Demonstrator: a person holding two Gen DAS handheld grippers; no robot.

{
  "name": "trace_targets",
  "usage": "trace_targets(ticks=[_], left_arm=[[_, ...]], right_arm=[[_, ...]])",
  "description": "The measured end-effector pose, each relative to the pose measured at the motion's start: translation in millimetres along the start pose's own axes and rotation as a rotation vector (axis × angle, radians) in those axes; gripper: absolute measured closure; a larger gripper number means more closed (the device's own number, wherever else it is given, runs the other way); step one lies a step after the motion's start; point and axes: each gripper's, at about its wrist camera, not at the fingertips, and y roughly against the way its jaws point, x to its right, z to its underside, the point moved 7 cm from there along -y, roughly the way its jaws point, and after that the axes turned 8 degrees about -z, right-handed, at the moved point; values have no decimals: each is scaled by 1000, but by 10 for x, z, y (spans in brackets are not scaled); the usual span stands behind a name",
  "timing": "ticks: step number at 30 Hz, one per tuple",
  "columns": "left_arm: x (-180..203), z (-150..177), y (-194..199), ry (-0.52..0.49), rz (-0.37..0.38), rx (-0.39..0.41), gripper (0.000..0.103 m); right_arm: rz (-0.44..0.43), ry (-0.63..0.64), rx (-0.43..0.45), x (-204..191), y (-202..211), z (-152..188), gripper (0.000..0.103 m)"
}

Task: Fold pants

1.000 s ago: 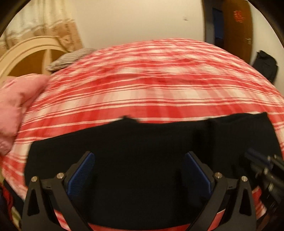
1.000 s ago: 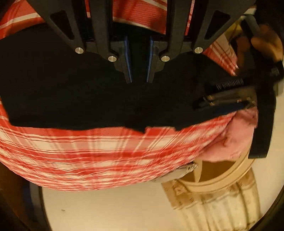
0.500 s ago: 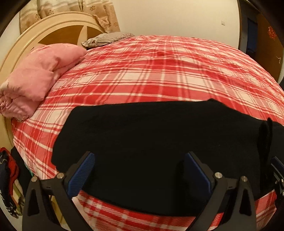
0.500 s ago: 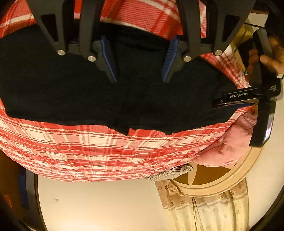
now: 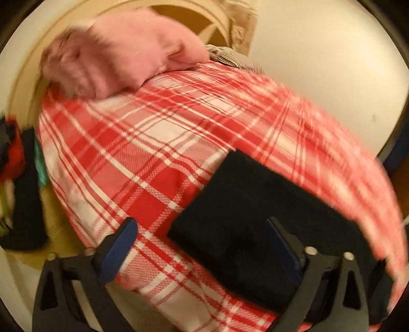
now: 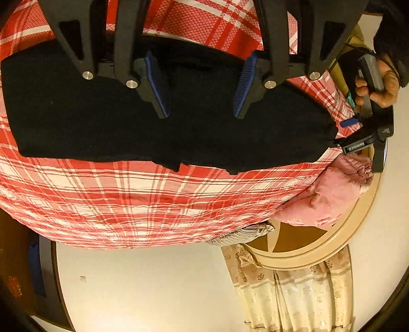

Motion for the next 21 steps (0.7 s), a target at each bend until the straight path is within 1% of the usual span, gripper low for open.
trace_targets(ticks=[2, 4, 8, 11, 13, 14, 15, 16, 17, 18, 19, 20, 21], left_arm=[[-32, 22, -51, 62, 65, -29, 15], [-14, 69, -115, 86, 87, -60, 15], [39, 199, -250, 104, 101, -116, 15], [48, 211, -242, 90, 86, -82, 15], [40, 201, -252, 90, 85, -80, 17], [30, 193, -247, 95, 83, -76, 23], [21, 184, -242, 95, 80, -72, 32], [22, 179, -236, 85, 77, -71, 37], [36, 173, -224, 68, 79, -70, 47], [49, 163, -219, 63, 92, -72, 63], [94, 142, -199, 65, 134, -76, 71], [115, 129, -186, 67, 142, -78, 75], [135, 109, -163, 59, 130, -71, 77]], right_arm=[[-1, -24, -12, 48, -15, 12, 49], [3, -46, -27, 84, -38, 27, 49], [7, -68, -40, 133, -46, 48, 49], [14, -81, -36, 163, -29, 36, 49], [19, -93, -31, 188, -8, 28, 49], [22, -98, -29, 200, 1, 25, 49], [21, -103, -27, 211, 9, 20, 49], [21, -109, -24, 221, 23, 16, 49], [21, -114, -21, 233, 43, 9, 49], [21, -118, -16, 246, 62, 2, 49], [23, -122, -7, 272, 97, -13, 49], [29, -129, 3, 307, 128, -30, 49], [37, -142, 15, 358, 171, -43, 49]])
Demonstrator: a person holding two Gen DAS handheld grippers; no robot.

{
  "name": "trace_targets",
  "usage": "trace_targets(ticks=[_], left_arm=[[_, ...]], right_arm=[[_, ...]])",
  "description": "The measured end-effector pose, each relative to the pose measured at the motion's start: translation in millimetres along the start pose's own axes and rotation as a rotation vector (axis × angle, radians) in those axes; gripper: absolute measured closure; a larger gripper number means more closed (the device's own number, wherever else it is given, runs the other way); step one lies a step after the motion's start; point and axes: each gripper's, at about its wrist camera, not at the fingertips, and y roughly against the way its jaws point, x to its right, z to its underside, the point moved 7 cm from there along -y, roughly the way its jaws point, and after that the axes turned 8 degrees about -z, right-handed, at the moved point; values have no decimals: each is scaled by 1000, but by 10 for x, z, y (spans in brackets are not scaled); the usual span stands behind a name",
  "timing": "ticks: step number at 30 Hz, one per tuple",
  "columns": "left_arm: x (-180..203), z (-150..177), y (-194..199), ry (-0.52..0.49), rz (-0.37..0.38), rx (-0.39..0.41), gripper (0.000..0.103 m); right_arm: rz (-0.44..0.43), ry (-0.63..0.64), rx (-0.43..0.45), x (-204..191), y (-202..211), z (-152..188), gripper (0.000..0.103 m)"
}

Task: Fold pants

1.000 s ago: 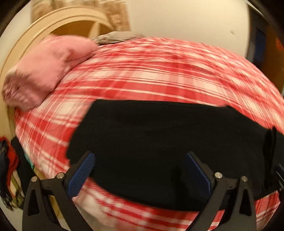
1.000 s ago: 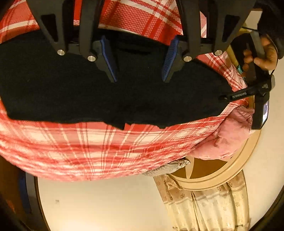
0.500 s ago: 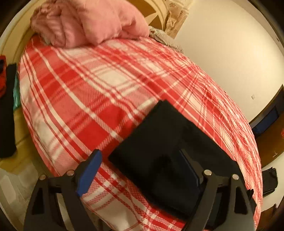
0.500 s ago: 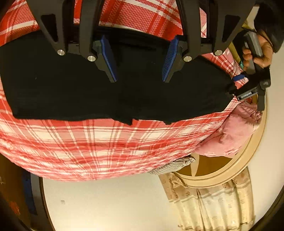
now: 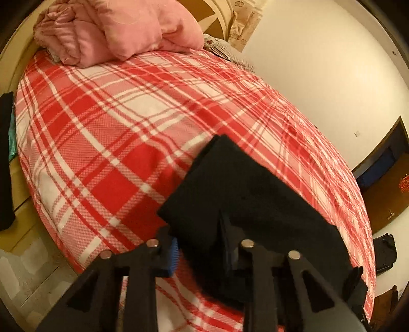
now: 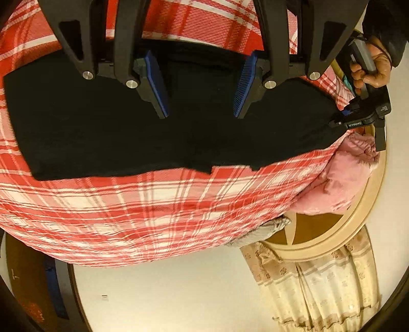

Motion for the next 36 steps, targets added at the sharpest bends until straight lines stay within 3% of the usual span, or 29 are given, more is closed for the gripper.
trace_targets(ticks=[6, 14, 18, 25, 30, 36], left_arm=[[349, -74, 278, -142, -26, 104, 81], [1591, -12, 1118, -447, 176, 297, 81], [2368, 367, 1406, -604, 329, 331, 81], [3461, 1454, 1466, -854, 533, 269, 81], [3718, 2080, 1308, -990, 564, 218, 81], [3842, 2635, 1184, -1168, 554, 237, 80]], right_arm=[[59, -142, 88, 507, 353, -137, 49], [123, -292, 187, 1165, 909, -142, 49], [164, -328, 240, 1377, 1194, -131, 49], [208, -394, 292, 1693, 1449, -192, 49], [220, -442, 285, 1846, 1438, -118, 49], [217, -459, 261, 1906, 1383, -42, 49]])
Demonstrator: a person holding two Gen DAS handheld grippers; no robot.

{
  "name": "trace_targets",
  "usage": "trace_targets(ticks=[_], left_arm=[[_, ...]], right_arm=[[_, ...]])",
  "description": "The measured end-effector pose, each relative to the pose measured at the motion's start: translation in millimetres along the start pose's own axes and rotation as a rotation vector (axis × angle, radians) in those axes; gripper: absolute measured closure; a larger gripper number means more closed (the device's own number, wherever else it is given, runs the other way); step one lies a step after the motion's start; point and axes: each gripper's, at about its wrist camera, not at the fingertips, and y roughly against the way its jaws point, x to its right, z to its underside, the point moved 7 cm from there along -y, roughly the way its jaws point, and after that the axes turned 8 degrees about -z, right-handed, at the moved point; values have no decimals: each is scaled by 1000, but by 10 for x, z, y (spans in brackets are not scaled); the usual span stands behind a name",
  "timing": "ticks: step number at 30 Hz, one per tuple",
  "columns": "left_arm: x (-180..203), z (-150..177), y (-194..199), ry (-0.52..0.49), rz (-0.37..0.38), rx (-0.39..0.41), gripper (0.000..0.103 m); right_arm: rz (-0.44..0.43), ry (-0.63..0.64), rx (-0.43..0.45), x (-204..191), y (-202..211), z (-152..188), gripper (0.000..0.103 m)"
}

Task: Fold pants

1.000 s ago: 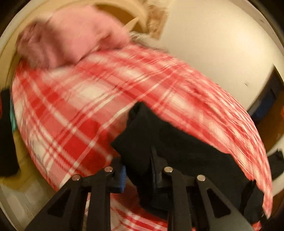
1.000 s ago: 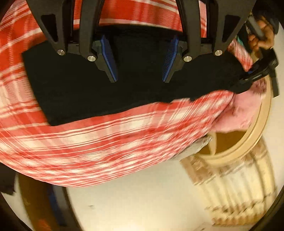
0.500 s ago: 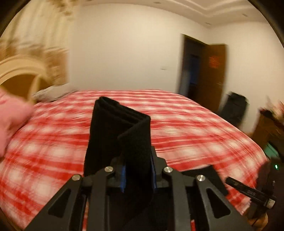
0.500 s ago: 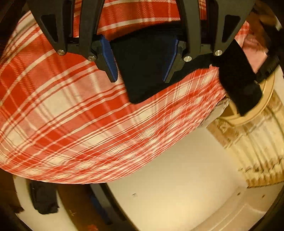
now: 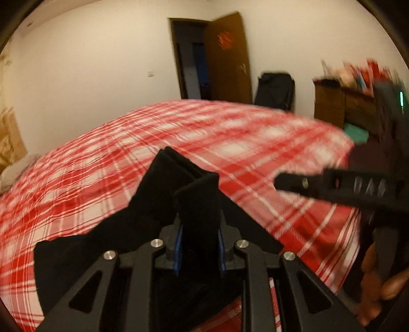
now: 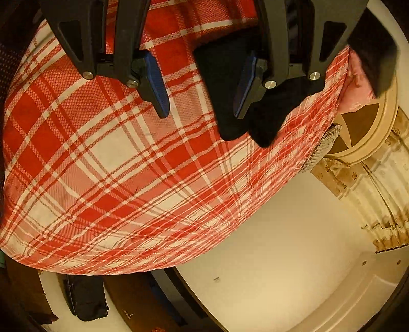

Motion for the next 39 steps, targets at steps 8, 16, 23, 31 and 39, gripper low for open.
trace_targets(ticks=[8, 16, 23, 31, 39], left_arm=[[39, 195, 116, -54, 81, -115, 34], [-1065, 265, 606, 206, -44, -85, 9], [-1746, 660, 511, 383, -239, -207, 9], [-1956, 873, 465, 476, -268, -249, 9], [-2029, 926, 350, 487, -268, -281, 9]], right_arm=[[-126, -17, 16, -118, 140, -150, 49], [-156, 159, -161, -670, -235, 244, 39], [54, 290, -239, -609, -526, 526, 74], [70, 340, -254, -516, -317, 565, 86], [-6, 272, -256, -410, -336, 517, 82]])
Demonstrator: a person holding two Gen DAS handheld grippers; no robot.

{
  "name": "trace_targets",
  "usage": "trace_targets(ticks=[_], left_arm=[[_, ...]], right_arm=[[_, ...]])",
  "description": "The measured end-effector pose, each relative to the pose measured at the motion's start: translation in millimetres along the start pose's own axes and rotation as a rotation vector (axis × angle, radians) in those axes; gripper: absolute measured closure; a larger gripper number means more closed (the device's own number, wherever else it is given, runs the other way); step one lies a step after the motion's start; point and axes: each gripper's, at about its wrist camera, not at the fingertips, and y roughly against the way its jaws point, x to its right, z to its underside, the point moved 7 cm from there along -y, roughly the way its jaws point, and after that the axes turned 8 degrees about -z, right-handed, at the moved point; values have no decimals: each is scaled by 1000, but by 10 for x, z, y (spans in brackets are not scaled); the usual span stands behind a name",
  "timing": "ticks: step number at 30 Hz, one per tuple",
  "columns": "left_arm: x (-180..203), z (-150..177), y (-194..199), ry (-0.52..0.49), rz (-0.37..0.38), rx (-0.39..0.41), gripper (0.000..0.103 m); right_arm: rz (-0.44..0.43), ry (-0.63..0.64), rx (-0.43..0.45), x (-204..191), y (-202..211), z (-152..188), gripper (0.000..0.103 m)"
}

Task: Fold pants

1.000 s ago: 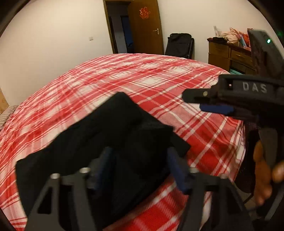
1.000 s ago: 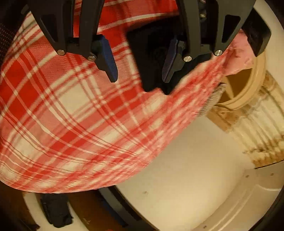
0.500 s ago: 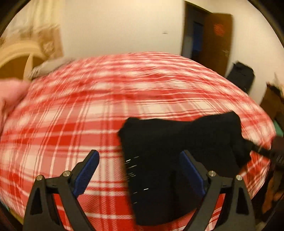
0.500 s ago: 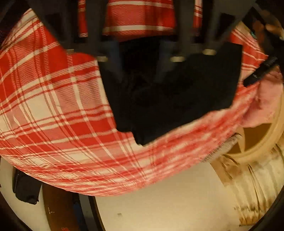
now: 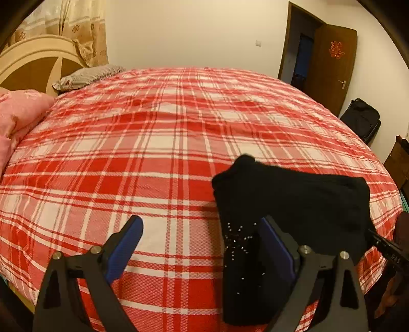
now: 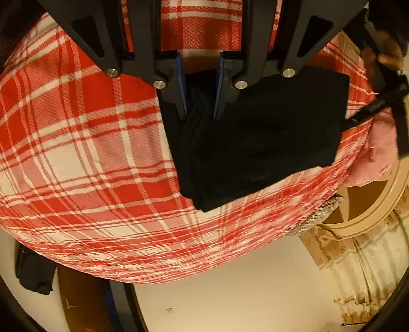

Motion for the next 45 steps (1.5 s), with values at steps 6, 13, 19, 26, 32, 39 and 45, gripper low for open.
trace_targets(ticks=[6, 13, 19, 26, 32, 39, 45], left_arm=[[11, 73, -126, -8, -47, -41, 8], [207, -193, 38, -65, -73, 46, 9], [426, -292, -221, -70, -116, -17, 8], [440, -216, -415, -72, -144, -61, 7], [411, -187, -501, -29, -130, -103, 3], [379, -182, -402, -37, -136, -108, 4], [393, -211, -196, -33, -92, -73, 4]], right_arm=[[35, 103, 204, -191, 470, -317, 82], [79, 289, 97, -563, -188, -670, 82], [100, 207, 7, -308, -643, -631, 81], [129, 206, -18, -319, -724, -669, 81], [88, 200, 26, -412, -506, -683, 79], [33, 155, 192, -344, 20, -548, 29], [26, 14, 172, -6, 99, -368, 29]])
